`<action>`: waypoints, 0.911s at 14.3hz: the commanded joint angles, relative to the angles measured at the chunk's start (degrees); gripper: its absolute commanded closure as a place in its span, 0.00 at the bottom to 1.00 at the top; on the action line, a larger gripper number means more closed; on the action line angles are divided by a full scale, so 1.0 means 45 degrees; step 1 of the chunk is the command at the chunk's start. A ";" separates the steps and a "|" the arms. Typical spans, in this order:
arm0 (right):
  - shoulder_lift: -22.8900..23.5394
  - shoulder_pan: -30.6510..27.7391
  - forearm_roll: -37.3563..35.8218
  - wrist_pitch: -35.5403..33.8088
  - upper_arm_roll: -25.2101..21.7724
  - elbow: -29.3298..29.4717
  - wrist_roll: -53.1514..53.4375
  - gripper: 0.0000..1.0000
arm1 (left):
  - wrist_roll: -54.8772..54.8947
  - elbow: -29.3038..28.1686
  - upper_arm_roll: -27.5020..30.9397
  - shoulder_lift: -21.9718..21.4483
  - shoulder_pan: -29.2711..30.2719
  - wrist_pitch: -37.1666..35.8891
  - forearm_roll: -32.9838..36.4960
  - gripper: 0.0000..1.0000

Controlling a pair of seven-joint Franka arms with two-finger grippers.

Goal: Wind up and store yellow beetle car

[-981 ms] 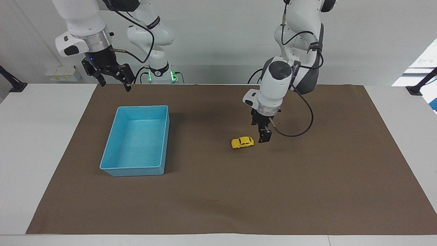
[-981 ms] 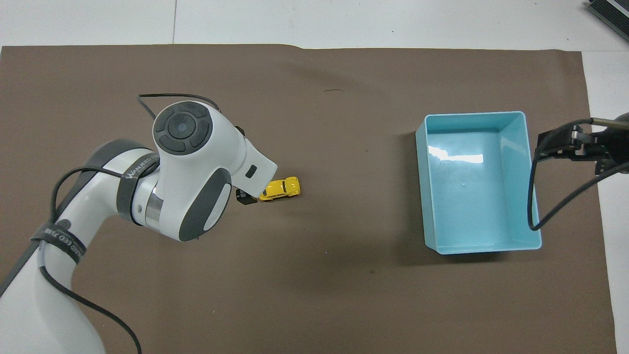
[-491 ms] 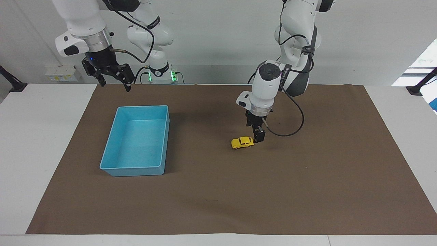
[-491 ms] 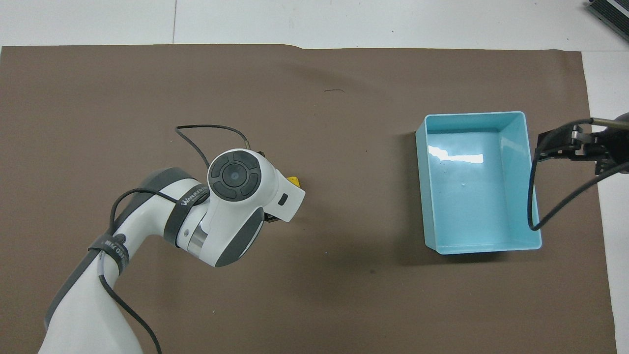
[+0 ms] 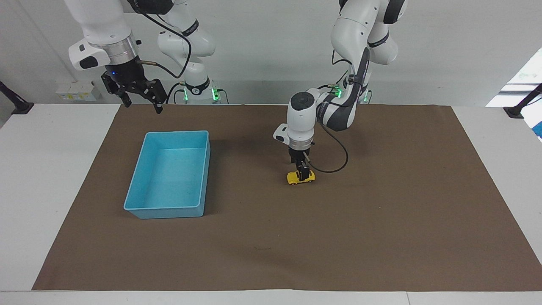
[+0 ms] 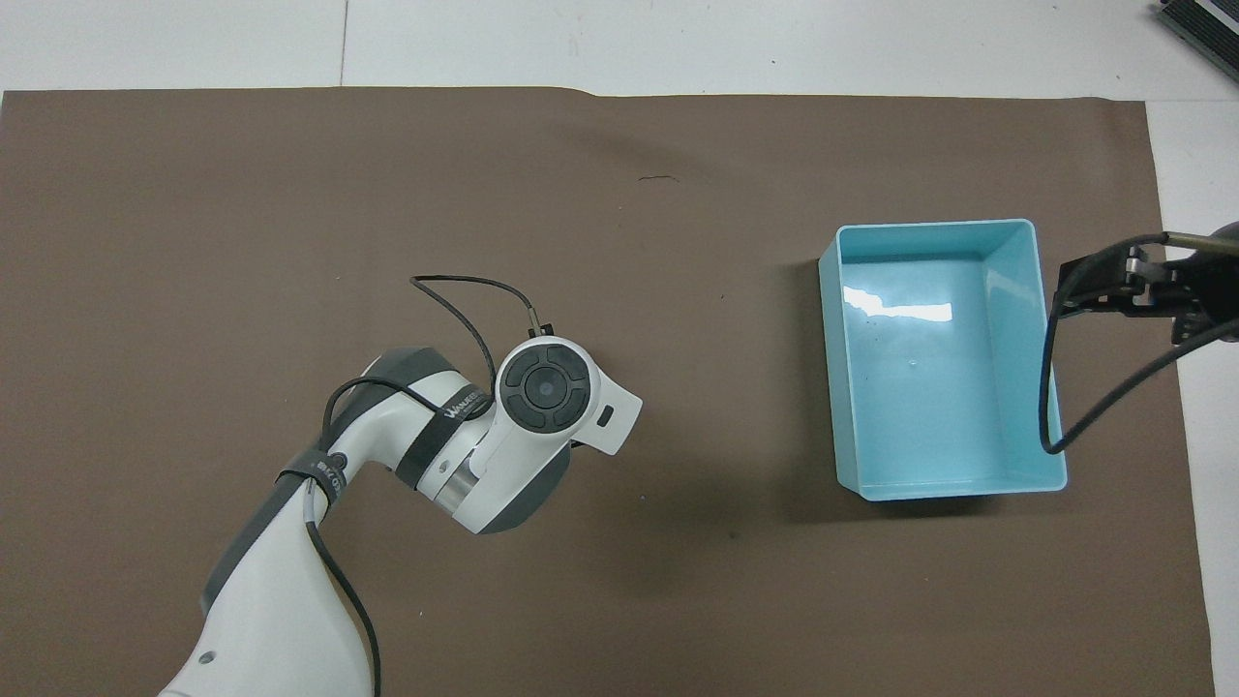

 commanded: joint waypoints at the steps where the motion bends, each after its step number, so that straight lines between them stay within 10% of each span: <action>1: -0.0115 -0.0201 0.0401 -0.0008 0.0076 -0.0117 -0.0242 0.00 | -0.0265 -0.0120 0.0281 -0.0144 -0.0237 0.0070 0.0345 0.00; 3: -0.0115 -0.0201 0.0401 -0.0008 0.0076 -0.0117 -0.0242 0.00 | -0.0284 -0.0120 0.0300 -0.0164 -0.0276 -0.0067 0.0345 0.14; 5: -0.0115 -0.0201 0.0401 -0.0008 0.0076 -0.0117 -0.0242 0.00 | -0.0284 -0.0100 0.0281 -0.0164 -0.0276 -0.0184 0.0481 0.95; 13: -0.0115 -0.0201 0.0401 -0.0008 0.0076 -0.0117 -0.0242 0.00 | 0.0748 -0.0256 0.0261 -0.0164 0.0230 0.0010 0.0501 1.00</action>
